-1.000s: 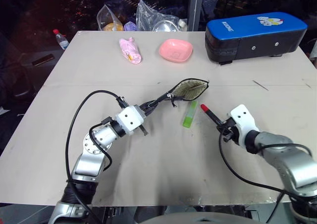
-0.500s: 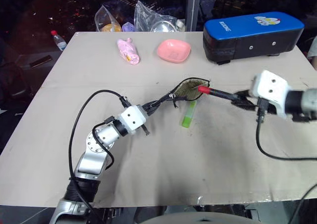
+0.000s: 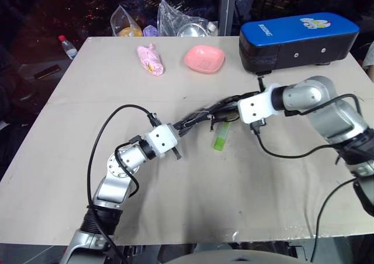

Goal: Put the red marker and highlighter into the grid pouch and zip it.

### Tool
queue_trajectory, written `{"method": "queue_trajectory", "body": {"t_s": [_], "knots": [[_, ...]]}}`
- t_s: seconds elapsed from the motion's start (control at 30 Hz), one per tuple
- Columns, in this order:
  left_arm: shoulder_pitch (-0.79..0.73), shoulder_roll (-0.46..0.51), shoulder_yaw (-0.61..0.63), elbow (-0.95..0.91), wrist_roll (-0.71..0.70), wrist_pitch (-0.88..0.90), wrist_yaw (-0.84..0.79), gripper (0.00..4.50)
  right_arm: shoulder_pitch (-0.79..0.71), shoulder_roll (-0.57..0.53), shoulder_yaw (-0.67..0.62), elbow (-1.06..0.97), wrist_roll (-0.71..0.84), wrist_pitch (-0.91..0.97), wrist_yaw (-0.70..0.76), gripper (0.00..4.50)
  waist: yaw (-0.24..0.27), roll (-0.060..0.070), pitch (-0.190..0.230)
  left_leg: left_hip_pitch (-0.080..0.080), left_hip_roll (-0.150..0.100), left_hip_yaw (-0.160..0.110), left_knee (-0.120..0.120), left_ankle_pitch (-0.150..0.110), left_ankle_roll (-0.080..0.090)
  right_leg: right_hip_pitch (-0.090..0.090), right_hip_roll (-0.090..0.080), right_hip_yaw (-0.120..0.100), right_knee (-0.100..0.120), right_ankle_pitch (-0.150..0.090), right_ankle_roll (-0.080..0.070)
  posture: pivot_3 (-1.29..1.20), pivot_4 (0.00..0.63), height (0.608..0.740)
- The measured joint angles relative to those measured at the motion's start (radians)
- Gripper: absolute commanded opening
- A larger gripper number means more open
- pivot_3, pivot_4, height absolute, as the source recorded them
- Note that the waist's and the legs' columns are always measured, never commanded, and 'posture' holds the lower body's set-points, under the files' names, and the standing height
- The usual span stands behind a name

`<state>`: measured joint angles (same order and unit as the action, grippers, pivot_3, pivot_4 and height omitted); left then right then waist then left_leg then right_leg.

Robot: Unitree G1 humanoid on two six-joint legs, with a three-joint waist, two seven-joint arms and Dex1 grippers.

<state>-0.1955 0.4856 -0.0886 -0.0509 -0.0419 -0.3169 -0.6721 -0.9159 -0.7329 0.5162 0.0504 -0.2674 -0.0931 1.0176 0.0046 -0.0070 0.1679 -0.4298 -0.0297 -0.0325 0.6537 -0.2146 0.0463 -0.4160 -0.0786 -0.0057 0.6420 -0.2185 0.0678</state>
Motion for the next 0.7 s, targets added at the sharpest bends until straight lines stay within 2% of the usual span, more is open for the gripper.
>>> {"method": "queue_trajectory", "body": {"t_s": [0.13,0.17,0.27,0.37,0.47,0.63,0.7], "knots": [[0.0,0.0,0.001,0.002,0.0,-0.001,-0.001,0.0,-0.025,0.066,0.003,0.068,-0.038,-0.107,-0.011,0.3,0.007,0.0,0.0,0.0,0.0,0.0,0.0,0.0,-0.001,0.0,0.0,0.0,0.0,0.0,0.0,0.0,0.15,0.726],[0.0,0.0,0.001,0.002,0.0,-0.001,-0.001,0.0,-0.025,0.077,0.006,0.085,-0.048,-0.131,-0.014,1.33,0.009,0.0,0.0,0.0,-0.001,0.0,0.0,0.0,-0.001,0.0,0.0,0.0,0.0,0.0,0.0,0.0,0.15,0.726],[0.0,0.0,0.001,0.002,0.0,-0.001,-0.001,0.0,-0.024,0.087,0.007,0.107,-0.048,-0.161,-0.016,2.61,0.009,0.0,0.0,0.0,-0.001,0.0,0.0,0.0,-0.001,0.0,0.0,0.0,0.0,0.0,0.0,0.0,0.15,0.726],[0.001,-0.003,0.001,0.002,0.0,0.003,0.001,0.0,0.003,0.084,-0.046,0.098,-0.009,-0.13,-0.014,4.03,0.009,0.0,0.0,0.0,-0.001,0.0,0.0,0.0,-0.001,0.0,0.0,0.0,0.0,0.0,0.0,0.0,0.15,0.726],[0.006,-0.005,0.003,0.002,-0.001,0.007,0.004,0.0,0.041,0.073,-0.148,0.014,0.102,0.023,0.021,4.03,0.009,0.0,0.0,0.0,0.0,-0.001,0.0,-0.001,0.002,0.0,-0.001,0.0,0.0,0.0,0.0,0.0,0.15,0.726],[0.009,-0.005,0.014,0.001,-0.001,0.02,0.014,0.0,0.135,0.035,-0.352,-0.279,0.408,0.492,0.083,4.03,0.009,0.0,0.0,0.0,0.0,-0.002,0.0,-0.002,0.003,0.0,-0.004,0.0,0.001,0.0,0.0,0.0,0.15,0.726],[0.003,-0.011,0.033,0.004,-0.008,0.034,0.03,0.0,0.247,0.041,-0.419,-0.432,0.516,0.685,0.046,4.03,0.011,-0.002,-0.002,0.0,0.001,-0.005,0.0,-0.002,0.003,0.002,-0.007,-0.002,0.0,0.0,-0.001,0.0,0.15,0.726]]}}
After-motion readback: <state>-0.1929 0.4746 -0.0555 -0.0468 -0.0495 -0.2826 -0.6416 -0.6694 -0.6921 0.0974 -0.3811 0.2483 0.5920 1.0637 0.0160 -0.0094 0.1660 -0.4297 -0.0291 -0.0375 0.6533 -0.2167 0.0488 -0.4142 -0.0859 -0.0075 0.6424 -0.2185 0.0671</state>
